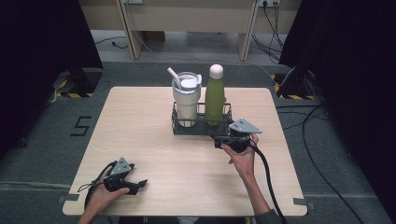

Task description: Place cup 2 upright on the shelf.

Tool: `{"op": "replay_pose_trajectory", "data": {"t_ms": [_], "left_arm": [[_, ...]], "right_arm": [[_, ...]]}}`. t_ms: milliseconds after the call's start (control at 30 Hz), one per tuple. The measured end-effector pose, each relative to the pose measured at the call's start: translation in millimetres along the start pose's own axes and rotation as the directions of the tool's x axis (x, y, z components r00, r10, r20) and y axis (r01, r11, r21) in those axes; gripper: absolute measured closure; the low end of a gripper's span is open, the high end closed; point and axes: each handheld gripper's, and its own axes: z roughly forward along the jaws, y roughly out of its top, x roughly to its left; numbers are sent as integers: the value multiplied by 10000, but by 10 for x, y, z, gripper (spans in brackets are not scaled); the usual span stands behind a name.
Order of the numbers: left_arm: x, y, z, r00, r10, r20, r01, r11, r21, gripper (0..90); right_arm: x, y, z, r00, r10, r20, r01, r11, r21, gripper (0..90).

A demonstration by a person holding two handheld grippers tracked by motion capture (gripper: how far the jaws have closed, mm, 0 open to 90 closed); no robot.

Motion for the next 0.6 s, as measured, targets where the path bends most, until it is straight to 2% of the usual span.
{"op": "replay_pose_trajectory", "data": {"t_ms": [400, 600], "left_arm": [[0, 0, 0, 10000, 0, 4, 0, 10000, 7, 134], [0, 0, 0, 10000, -3, 4, 3, 10000, 3, 134]], "right_arm": [[85, -96, -69, 9996, 23, -276, -19, 9999, 153, 152], [126, -113, -95, 9993, 58, -366, -56, 10000, 57, 153]]}}
